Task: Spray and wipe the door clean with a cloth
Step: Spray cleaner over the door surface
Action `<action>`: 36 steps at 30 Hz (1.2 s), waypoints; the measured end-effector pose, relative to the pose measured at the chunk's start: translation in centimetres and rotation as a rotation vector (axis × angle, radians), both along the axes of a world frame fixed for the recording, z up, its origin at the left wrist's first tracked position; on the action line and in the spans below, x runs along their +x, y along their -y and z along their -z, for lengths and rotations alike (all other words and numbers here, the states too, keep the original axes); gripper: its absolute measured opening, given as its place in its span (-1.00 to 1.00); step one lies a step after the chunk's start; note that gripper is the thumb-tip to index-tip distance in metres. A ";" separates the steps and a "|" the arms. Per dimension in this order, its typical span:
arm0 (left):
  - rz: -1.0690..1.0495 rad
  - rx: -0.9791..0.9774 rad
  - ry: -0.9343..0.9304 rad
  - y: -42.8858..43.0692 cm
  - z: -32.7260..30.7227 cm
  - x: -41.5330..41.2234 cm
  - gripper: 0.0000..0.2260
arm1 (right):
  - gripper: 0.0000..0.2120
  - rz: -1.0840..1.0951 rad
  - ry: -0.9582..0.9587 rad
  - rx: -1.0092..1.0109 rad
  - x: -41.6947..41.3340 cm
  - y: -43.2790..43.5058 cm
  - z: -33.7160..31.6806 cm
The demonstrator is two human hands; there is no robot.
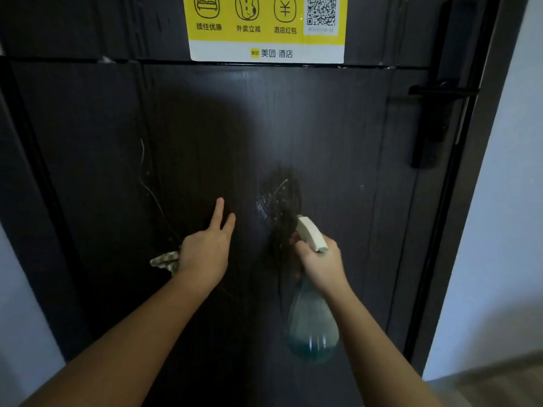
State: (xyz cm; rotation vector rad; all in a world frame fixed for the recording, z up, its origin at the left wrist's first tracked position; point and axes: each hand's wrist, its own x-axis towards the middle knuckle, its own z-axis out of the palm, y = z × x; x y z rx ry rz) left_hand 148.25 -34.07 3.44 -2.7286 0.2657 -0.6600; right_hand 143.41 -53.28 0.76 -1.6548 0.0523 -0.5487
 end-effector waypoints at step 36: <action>-0.050 0.077 0.004 1.4 8.4 0.4 -0.24 | -0.90 0.469 -0.120 0.006 -2.2 9.8 7.0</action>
